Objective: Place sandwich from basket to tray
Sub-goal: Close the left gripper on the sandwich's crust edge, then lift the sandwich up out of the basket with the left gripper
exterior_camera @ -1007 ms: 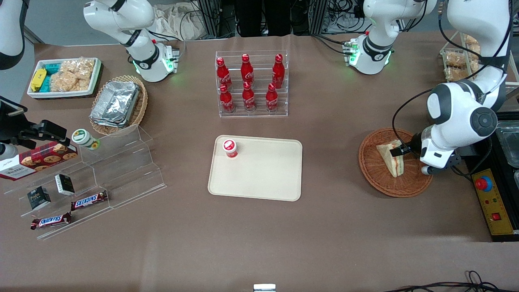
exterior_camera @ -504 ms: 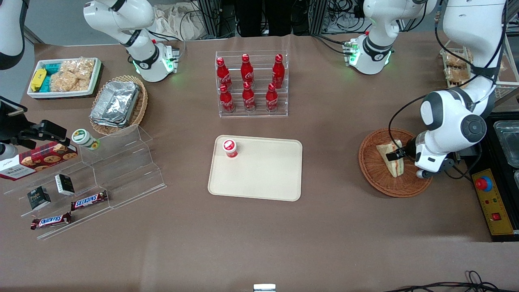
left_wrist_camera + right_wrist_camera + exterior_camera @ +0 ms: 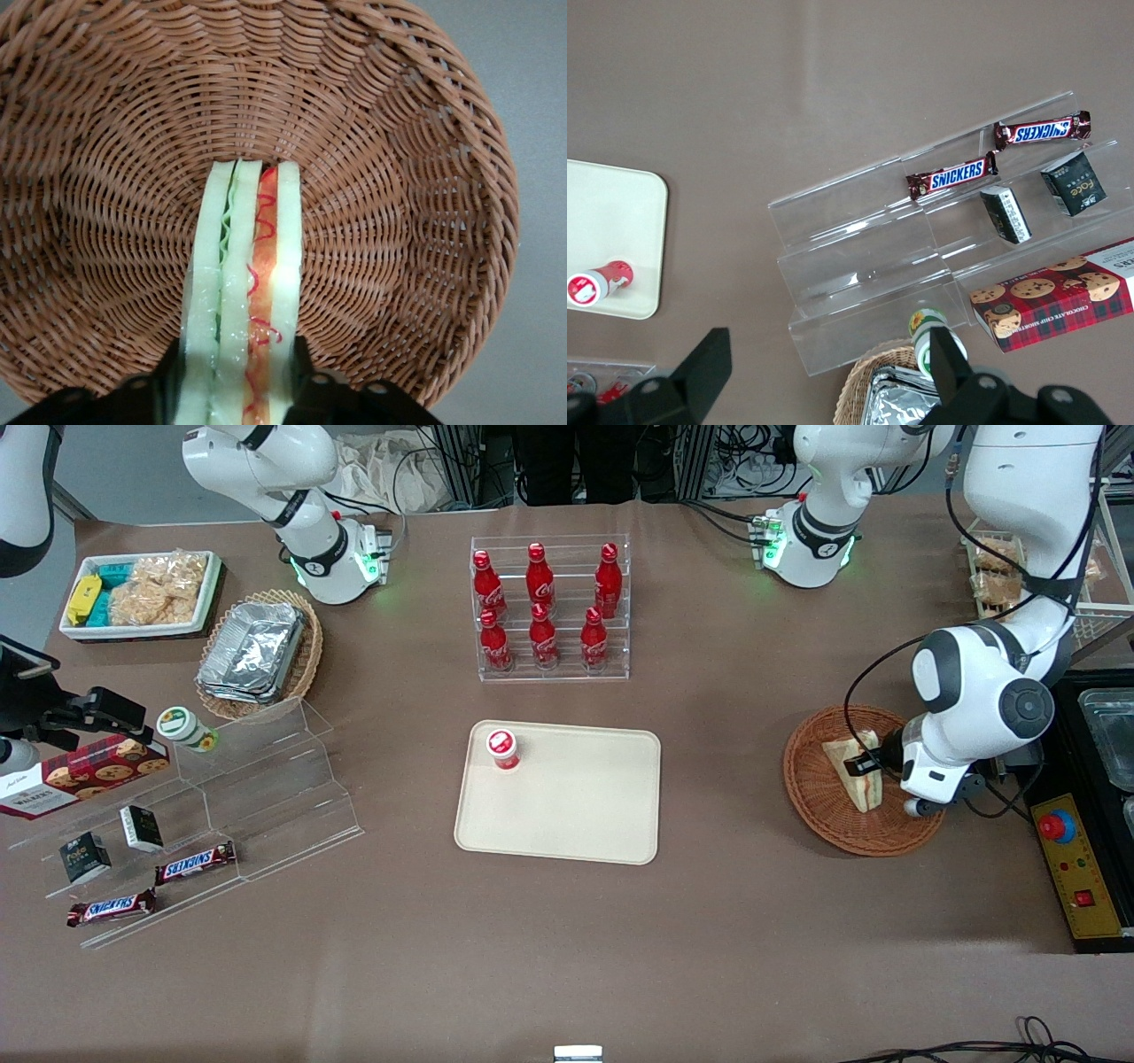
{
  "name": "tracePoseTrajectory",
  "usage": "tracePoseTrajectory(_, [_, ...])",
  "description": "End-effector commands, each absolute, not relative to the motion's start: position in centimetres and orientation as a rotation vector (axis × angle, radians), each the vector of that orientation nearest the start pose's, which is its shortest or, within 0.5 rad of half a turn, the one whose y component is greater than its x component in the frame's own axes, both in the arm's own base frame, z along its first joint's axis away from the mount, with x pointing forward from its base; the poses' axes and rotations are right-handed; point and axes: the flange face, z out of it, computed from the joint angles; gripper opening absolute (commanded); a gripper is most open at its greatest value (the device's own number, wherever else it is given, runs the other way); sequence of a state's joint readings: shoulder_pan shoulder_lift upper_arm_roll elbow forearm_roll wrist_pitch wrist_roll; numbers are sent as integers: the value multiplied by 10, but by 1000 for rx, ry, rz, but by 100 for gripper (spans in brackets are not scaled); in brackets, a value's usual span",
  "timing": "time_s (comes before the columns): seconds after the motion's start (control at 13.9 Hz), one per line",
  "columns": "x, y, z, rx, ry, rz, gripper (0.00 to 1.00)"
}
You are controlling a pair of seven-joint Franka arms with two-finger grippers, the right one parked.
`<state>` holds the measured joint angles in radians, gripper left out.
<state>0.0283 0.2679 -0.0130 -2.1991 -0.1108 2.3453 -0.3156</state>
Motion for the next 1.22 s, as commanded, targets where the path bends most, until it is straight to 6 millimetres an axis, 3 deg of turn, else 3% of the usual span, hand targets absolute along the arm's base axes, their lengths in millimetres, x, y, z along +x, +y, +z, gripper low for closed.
tracePoseTrajectory(0.0, [538,2,254,-3132,-667,191,45])
tracePoseTrajectory(0.22, [541,-5,275,-3143,-612,171,45])
tracePoseTrajectory(0.36, [553,-11,307,-3151,-577,172,43])
tracePoseTrajectory(0.43, [561,-13,330,-3157,-551,192,43])
tracePoseTrajectory(0.79, [595,-24,486,-3200,-353,222,42])
tracePoseTrajectory(1.01, [597,-51,575,-3238,-162,160,42])
tracePoseTrajectory(1.15, [590,-85,610,-3253,-67,131,42])
